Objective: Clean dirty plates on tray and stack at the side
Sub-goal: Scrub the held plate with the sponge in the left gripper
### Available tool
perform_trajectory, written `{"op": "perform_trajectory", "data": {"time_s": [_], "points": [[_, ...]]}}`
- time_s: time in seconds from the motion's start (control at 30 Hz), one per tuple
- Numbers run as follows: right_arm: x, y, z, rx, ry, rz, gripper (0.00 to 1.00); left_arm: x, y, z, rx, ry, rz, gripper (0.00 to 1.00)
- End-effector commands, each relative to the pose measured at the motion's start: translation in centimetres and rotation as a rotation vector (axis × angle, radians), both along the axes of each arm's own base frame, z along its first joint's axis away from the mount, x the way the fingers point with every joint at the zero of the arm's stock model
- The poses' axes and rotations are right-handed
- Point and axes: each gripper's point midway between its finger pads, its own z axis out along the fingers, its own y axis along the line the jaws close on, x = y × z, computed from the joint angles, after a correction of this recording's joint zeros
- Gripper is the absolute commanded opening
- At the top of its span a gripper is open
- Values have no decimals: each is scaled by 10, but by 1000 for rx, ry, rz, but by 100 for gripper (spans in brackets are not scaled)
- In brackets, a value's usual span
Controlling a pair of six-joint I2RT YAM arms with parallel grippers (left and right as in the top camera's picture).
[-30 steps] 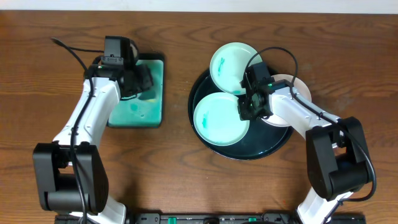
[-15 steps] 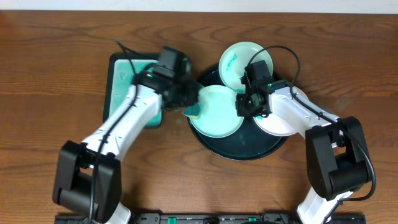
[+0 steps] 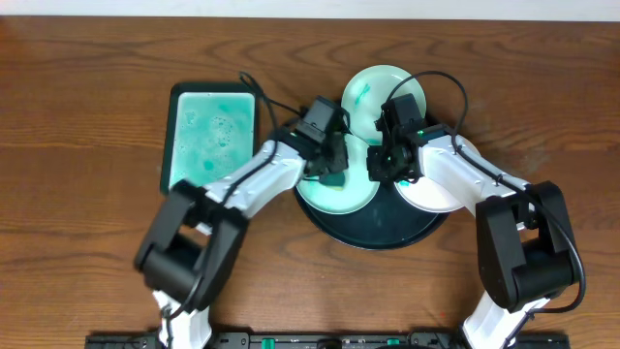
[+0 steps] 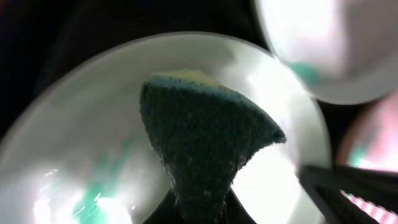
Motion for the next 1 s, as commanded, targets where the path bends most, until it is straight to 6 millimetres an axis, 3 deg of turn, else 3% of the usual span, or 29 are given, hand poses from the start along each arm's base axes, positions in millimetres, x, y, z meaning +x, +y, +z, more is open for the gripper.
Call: {"op": "perform_trajectory", "data": {"time_s": [0.0,0.07,0.17,0.33,0.43,0.53,0.6,0.77,0.83,0.97], "points": [[-1,5,-3,19,17,-7,5,-3,-8,-16,10,11,18,8],[-1,5,-3,19,16,-7,5,-2,-1,-26,69,-1,33,7],[-1,5,-3,19,17,-7,6,4,33,-37,256,-49,98,7],[-1,5,-3,19,16,-6,6,21,89,-25,612,-197,73,7],[-1,5,-3,19,16,-7,6,28,108,-14,746,-257,68,7],[-1,5,-3,19,16,-7,7,30,102,-6,733,-271,37,7],[-1,5,-3,19,16,-7,7,29,87,0,648,-262,14,7],[-1,5,-3,19,16,-7,7,4,6,21,169,-156,-151,7],[-1,5,-3,19,16,-7,7,-6,-14,26,43,-101,-162,7],[-1,5,-3,19,17,-6,7,-18,-13,14,29,-24,-130,7]]}}
